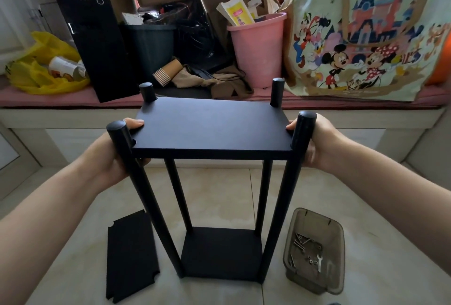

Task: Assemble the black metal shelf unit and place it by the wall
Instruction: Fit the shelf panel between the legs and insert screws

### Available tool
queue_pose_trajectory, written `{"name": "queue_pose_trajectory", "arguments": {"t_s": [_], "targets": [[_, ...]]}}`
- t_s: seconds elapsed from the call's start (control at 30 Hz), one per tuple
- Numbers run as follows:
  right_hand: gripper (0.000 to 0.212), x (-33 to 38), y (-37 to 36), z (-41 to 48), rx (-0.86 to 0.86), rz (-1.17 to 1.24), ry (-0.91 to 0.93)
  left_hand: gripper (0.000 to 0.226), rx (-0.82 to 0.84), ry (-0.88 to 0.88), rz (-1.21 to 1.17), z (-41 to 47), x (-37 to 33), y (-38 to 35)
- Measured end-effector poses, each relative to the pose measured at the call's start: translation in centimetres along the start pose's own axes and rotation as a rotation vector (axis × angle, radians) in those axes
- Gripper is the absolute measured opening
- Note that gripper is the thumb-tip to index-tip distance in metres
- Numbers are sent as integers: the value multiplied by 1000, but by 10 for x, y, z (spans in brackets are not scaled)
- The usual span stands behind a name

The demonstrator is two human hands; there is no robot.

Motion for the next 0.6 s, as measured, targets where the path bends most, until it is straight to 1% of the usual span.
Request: {"name": "queue_pose_trajectory", "arguments": {"t_s": [0.07,0.2,0.37,0.47,0.6], "targets": [[32,0,-1,-1,5,20,5,4,-19,4,-10,-2,-1,-1],[33,-1,-2,0,27,87,9,9,-25,4,16,-6,-5,0],[26,1,-3,3,41,125,57,15,-46,-25,31,-5,-5,3],[19,6,-5,7,76,138,106,15,-37,-29,26,-3,-6,2],[17,6,-6,10,108,140,94,17,-18,21,39,0,0,2]]}}
Point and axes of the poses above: each hand's wrist, its own z-axis towards the middle knuckle, its own y-axis out of the back of the hand, x = y × z, the point moved 8 cm from there along z, towards the middle knuckle, and after that the axes turned 10 degrees about z, right-handed, at the moved point
